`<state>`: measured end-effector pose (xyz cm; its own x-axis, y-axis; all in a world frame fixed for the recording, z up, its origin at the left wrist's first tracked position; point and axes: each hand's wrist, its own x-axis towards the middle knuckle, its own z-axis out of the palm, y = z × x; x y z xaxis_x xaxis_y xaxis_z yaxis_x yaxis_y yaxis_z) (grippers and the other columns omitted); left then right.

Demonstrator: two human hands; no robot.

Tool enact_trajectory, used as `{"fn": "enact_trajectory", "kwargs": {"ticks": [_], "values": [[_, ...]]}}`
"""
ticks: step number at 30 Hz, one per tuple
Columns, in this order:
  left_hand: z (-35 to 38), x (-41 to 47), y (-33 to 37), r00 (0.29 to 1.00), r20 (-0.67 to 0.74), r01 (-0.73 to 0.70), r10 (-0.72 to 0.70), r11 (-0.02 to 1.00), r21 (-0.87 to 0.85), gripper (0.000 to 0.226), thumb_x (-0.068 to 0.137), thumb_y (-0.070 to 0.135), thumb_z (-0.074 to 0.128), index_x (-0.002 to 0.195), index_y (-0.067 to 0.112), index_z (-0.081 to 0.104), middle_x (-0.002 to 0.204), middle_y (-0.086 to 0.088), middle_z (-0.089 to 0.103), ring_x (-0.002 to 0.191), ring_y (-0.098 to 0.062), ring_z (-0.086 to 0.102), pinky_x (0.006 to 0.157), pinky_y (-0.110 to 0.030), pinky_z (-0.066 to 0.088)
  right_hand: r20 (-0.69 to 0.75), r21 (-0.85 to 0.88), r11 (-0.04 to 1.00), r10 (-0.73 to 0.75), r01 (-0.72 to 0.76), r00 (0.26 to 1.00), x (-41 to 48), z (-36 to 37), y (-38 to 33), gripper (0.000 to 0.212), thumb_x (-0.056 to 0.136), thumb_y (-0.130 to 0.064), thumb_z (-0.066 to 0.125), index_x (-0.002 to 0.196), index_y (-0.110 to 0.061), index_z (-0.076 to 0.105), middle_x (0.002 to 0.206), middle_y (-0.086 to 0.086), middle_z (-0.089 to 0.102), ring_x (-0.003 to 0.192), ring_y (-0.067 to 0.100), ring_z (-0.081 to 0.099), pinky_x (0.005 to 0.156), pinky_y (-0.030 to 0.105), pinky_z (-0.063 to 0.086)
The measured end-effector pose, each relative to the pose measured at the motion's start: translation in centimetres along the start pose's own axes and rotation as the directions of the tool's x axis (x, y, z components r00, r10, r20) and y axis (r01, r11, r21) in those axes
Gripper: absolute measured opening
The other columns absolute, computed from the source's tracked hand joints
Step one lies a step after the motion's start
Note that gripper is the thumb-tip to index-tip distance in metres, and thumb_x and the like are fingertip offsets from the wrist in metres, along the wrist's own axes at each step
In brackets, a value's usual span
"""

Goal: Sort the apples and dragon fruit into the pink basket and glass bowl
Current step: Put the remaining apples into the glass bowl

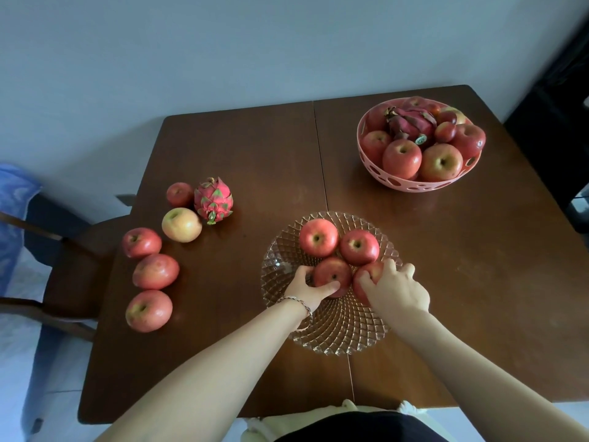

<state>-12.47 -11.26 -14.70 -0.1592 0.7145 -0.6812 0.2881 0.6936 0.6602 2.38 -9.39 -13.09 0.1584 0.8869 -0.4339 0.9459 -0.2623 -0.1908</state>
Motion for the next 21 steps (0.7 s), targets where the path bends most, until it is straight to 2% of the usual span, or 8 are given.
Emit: {"fn": "enact_trajectory", "kwargs": {"ticks": [3,5,7,11,13,16,19,21], "values": [[0.1,0.1,0.2,1.000,0.007,0.020,-0.020,1.000,-0.024,0.057,0.079,0.033,0.071,0.126,0.020,0.042,0.107,0.003,0.047,0.097,-0.016,0.045,0.087,-0.027,0.034,-0.026,-0.028,0.999,-0.037,0.037,0.999,-0.8,0.0,0.1,0.054,0.091,-0.052,0.025,0.125,-0.014,0.041,0.118,0.012,0.042,0.090,0.035,0.056,0.062,0.033,0.039],[0.1,0.1,0.4,1.000,0.011,0.016,-0.016,1.000,-0.019,0.056,0.079,0.032,0.071,0.126,0.019,0.042,0.106,0.002,0.048,0.096,-0.016,0.046,0.086,-0.027,0.034,0.020,-0.128,0.986,-0.105,0.107,0.994,-0.6,-0.1,0.0,0.047,0.094,-0.045,0.022,0.131,-0.020,0.038,0.125,0.012,0.039,0.103,0.032,0.048,0.060,0.034,0.039],[0.1,0.1,0.3,1.000,0.018,0.015,-0.014,1.000,-0.017,0.055,0.080,0.031,0.070,0.125,0.018,0.042,0.106,0.001,0.048,0.095,-0.016,0.046,0.085,-0.027,0.035,0.042,-0.084,0.989,-0.119,0.122,0.992,-0.4,-0.3,0.0,0.040,0.097,-0.035,0.028,0.134,-0.023,0.035,0.128,0.010,0.037,0.118,0.032,0.039,0.062,0.036,0.040],[-0.1,-0.1,0.2,0.999,0.019,0.029,-0.029,1.000,-0.006,0.054,0.080,0.032,0.069,0.126,0.020,0.042,0.109,0.000,0.050,0.096,-0.017,0.046,0.086,-0.028,0.035,0.038,0.089,0.992,-0.097,0.093,0.995,-0.2,-1.4,0.7,0.055,0.083,-0.049,0.053,0.120,-0.010,0.041,0.119,0.007,0.052,0.099,0.032,0.060,0.066,0.032,0.040],[-0.2,-0.1,0.1,0.999,0.012,0.030,-0.030,1.000,0.001,0.055,0.080,0.033,0.070,0.126,0.021,0.043,0.109,-0.001,0.050,0.096,-0.018,0.046,0.085,-0.028,0.035,0.123,0.001,0.972,-0.232,0.233,0.965,-0.2,-1.7,1.0,0.053,0.078,-0.046,0.060,0.117,-0.014,0.044,0.116,0.005,0.056,0.100,0.027,0.059,0.071,0.032,0.044],[-0.2,-0.2,0.1,0.999,0.009,0.031,-0.031,1.000,0.001,0.054,0.080,0.033,0.069,0.126,0.021,0.043,0.110,-0.002,0.052,0.096,-0.017,0.046,0.084,-0.027,0.036,0.232,-0.117,0.892,-0.403,0.437,0.885,-0.1,-2.6,0.2,0.045,0.083,-0.035,0.059,0.125,-0.026,0.049,0.125,0.002,0.050,0.115,0.025,0.048,0.091,0.034,0.043],[-0.3,-0.3,0.2,0.999,0.015,0.038,-0.038,0.999,-0.012,0.053,0.080,0.033,0.069,0.126,0.021,0.043,0.112,-0.002,0.054,0.094,-0.016,0.047,0.082,-0.027,0.035,0.113,-0.024,0.917,-0.394,0.399,0.912,-0.7,-2.8,-0.6,0.035,0.091,-0.023,0.048,0.125,-0.022,0.051,0.131,0.006,0.043,0.115,0.029,0.048,0.092,0.036,0.044],[-0.3,-0.4,0.2,0.999,0.016,0.042,-0.042,0.999,-0.004,0.053,0.080,0.034,0.068,0.126,0.021,0.043,0.107,0.000,0.051,0.094,-0.016,0.046,0.082,-0.028,0.035,0.032,-0.082,0.943,-0.320,0.322,0.947,-1.7,-2.3,-0.6,0.045,0.089,-0.039,0.048,0.127,-0.014,0.045,0.130,0.011,0.041,0.117,0.030,0.045,0.091,0.037,0.043]]}}
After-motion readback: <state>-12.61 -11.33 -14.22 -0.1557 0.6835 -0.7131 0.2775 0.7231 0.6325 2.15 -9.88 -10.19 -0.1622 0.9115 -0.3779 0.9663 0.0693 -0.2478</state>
